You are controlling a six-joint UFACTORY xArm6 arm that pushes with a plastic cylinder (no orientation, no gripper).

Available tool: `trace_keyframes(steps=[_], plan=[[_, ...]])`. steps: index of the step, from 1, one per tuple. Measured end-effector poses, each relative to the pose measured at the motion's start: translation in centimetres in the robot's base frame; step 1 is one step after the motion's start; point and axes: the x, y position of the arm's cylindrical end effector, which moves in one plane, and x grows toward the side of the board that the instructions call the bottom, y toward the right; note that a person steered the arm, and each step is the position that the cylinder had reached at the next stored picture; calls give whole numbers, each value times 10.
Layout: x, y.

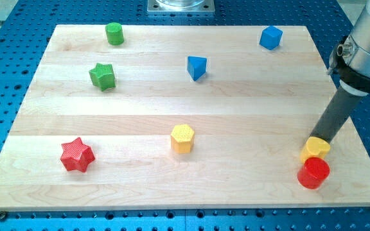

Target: Keep the cube diagonally at the bottom right side of the triangle

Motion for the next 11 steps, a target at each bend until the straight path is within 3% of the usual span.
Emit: trace_keyframes(steps=[1, 3, 4, 5, 6, 8, 9, 10, 11], plan=[[-79, -36], [-271, 54], [-310, 17], [-266, -37], [-193, -34], [-214, -53], [-163, -61], [-146, -61], [-180, -82]])
